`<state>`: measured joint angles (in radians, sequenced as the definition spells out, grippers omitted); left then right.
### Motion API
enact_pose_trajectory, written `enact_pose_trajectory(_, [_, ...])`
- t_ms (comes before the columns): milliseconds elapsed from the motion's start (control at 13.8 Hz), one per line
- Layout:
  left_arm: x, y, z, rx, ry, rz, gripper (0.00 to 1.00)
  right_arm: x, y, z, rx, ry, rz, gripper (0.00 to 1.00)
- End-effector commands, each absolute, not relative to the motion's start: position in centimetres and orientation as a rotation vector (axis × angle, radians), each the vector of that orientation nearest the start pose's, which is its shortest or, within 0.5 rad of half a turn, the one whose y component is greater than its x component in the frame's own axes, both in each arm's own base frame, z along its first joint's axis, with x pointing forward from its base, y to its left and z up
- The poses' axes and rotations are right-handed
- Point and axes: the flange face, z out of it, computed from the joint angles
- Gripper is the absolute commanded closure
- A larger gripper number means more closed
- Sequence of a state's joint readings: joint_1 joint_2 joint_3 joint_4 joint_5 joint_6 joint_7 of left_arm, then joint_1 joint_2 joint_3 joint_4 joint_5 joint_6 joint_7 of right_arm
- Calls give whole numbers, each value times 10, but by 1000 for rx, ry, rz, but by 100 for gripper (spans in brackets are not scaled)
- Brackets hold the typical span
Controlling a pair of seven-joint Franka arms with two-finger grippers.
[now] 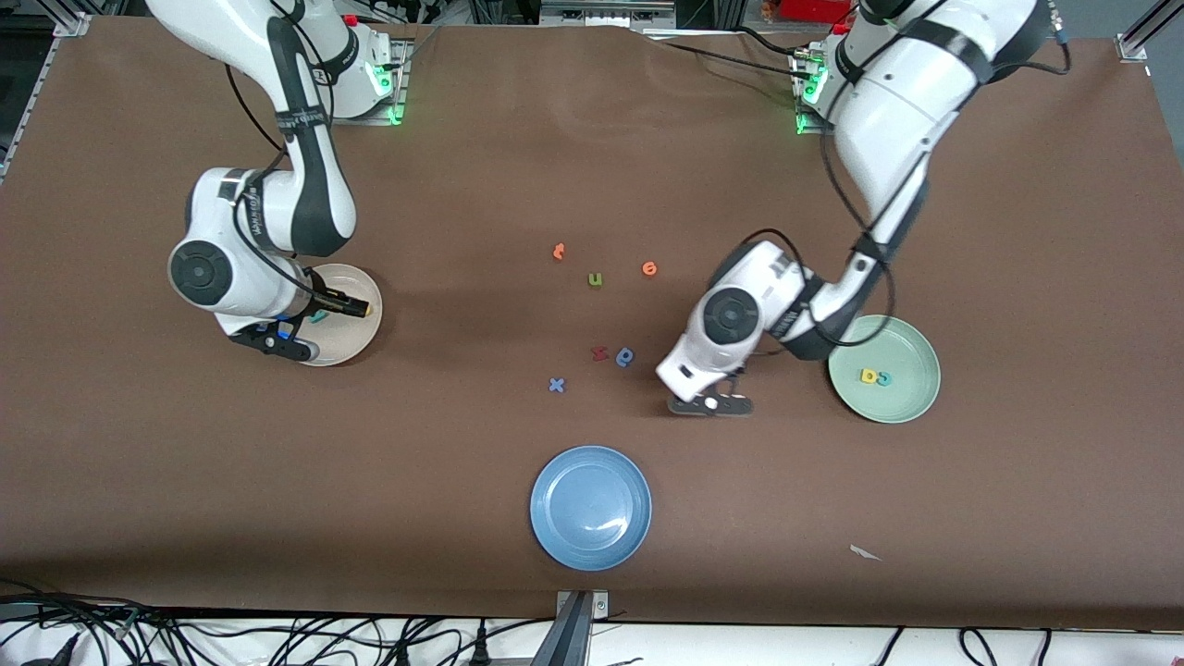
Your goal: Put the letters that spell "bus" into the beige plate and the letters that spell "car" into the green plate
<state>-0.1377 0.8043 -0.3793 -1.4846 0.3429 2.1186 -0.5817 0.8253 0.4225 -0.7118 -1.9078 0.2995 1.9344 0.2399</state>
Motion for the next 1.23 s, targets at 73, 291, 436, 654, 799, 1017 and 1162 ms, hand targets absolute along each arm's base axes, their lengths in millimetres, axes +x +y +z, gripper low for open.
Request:
enact_pose_trajectory(73, [657,-196,259,-3015,259,270,100,604,112,366,-3159,340,393,0])
enact_pose_trajectory(291, [663,-117,253,-2986,492,405,100,613,120,402,-3159,314,381,0])
enact_pose_trajectory(436, [661,-73,239,-2984,594,472,100,614,121,414,-3159,308,400,0])
enact_pose_trajectory(654, [656,-30,232,-2971,669,562,78,617,126,433,-3167,196,370,0])
enact_pose_trajectory(799, [660,-23,237,-2973,674,551,4,614,120,457,-3162,137,318,0])
enact_pose_trajectory(1017, [666,-18,257,-2986,626,521,0,609,88,497,-3118,85,232,0])
enact_pose_trajectory(1162, [670,-15,271,-2988,586,513,0,599,51,524,-3100,77,162,0])
